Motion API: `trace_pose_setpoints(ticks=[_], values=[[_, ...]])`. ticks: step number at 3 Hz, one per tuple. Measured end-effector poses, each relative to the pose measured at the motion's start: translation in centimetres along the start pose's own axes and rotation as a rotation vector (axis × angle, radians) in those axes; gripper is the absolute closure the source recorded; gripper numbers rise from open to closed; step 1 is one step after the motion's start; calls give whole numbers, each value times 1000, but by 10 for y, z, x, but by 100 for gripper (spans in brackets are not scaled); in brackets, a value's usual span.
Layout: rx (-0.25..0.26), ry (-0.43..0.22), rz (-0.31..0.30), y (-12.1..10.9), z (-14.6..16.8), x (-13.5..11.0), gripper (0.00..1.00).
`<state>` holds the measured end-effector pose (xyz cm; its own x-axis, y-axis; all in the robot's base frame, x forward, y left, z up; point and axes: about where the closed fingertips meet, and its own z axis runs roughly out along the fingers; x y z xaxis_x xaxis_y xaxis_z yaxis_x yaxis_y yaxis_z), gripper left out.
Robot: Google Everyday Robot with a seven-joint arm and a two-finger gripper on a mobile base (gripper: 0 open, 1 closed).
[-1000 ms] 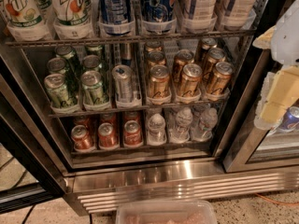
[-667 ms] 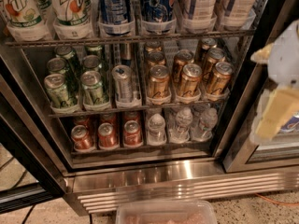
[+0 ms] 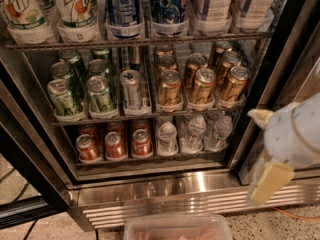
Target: Pick water bottle from bottom shelf of fridge
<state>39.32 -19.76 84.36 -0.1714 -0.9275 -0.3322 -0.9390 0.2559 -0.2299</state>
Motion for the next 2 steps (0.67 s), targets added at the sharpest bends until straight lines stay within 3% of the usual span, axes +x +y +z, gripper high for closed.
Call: trace_pose_setpoints(ticks=[1,2], values=[[-11,-50,-60,21,47,2,0],[-11,-50,-60,21,47,2,0]])
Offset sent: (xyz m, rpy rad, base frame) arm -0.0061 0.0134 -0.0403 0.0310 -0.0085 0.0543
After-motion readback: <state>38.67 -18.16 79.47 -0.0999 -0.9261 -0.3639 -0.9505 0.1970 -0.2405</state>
